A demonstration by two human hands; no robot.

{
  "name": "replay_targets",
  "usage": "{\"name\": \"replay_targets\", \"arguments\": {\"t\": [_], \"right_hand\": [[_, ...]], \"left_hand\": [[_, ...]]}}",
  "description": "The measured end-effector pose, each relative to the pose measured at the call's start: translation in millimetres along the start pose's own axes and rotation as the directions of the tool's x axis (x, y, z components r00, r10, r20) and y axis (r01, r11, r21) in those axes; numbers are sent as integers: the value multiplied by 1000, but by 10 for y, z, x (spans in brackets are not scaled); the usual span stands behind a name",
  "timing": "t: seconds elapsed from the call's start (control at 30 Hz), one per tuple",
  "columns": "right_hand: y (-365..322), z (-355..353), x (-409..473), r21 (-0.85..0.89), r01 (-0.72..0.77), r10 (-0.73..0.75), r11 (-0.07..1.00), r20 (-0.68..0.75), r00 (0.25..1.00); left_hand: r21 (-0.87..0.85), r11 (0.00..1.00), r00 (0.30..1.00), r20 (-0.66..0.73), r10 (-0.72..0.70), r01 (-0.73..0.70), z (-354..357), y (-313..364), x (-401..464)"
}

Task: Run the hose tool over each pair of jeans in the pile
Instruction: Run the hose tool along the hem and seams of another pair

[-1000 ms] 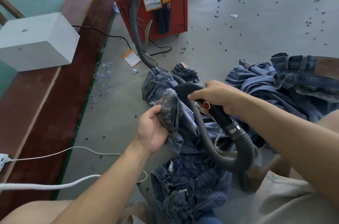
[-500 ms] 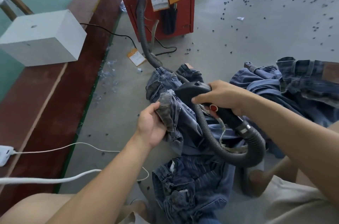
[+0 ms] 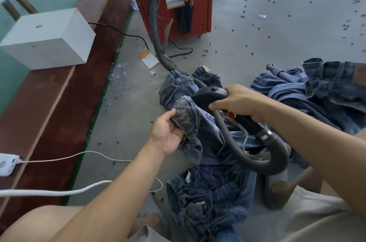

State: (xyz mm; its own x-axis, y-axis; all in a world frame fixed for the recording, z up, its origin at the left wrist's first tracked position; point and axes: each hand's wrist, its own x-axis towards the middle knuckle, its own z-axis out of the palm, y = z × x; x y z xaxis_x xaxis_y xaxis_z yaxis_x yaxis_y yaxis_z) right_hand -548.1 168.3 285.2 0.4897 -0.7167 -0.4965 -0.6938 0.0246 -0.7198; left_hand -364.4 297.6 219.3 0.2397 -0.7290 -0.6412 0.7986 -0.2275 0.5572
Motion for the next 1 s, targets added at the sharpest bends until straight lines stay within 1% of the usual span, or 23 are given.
{"name": "replay_targets", "arguments": {"t": [0.1,0.17,0.23,0.33,0.4,0.47,0.53,0.6,0.63,0.67,0.7,0.77,0.83,0.87,0.9,0.93,1.0], "right_hand": [[-11,-20,-79,-61,54,-39,997,213,976],[-12,59,-117,-139,90,-52,986,258,965],[-7,155,-107,-161,109,-73,981,216,974],[-25,239,-38,-50,103,-99,993,70,993],[-36,197,0,20,70,-70,997,-17,997],[-35,95,13,39,1,0,999,-5,1000],[-26,-1,-2,25,-60,57,998,91,994],[-35,-21,-24,8,-79,76,997,200,977],[-39,2,-31,-7,-78,77,997,229,970],[-40,38,-29,-11,-77,77,997,226,971],[-31,76,-17,10,-82,78,997,190,979],[8,133,27,132,-101,93,986,62,994],[48,156,67,308,-117,139,944,-50,989],[66,167,75,399,-123,167,908,-76,983],[86,190,75,462,-123,183,878,-88,979],[105,227,68,481,-114,184,869,-101,978],[130,339,40,420,-74,141,905,-130,981]], "left_hand": [[-38,999,999,-24,34,-35,0,55,16],[-32,999,999,-22,35,-36,20,46,22],[16,1000,1000,-13,24,-24,39,26,9],[83,996,1000,27,-14,12,52,21,-37],[119,993,997,64,-31,23,55,1,-54],[138,990,996,89,-23,10,43,-10,-62],[136,990,994,105,10,-24,32,17,-39],[171,984,994,101,42,-59,21,43,-27],[205,976,994,98,55,-74,17,40,-33],[239,967,992,110,60,-85,17,26,-47],[274,957,989,140,56,-93,18,5,-64],[346,932,978,206,33,-104,42,-43,-132],[414,899,974,221,54,-144,90,-89,-198],[454,875,975,209,80,-169,125,-122,-224],[520,829,974,194,118,-204,157,-171,-237],[606,757,968,189,163,-245,188,-224,-248],[732,588,938,242,249,-345,251,-361,-278]]}}
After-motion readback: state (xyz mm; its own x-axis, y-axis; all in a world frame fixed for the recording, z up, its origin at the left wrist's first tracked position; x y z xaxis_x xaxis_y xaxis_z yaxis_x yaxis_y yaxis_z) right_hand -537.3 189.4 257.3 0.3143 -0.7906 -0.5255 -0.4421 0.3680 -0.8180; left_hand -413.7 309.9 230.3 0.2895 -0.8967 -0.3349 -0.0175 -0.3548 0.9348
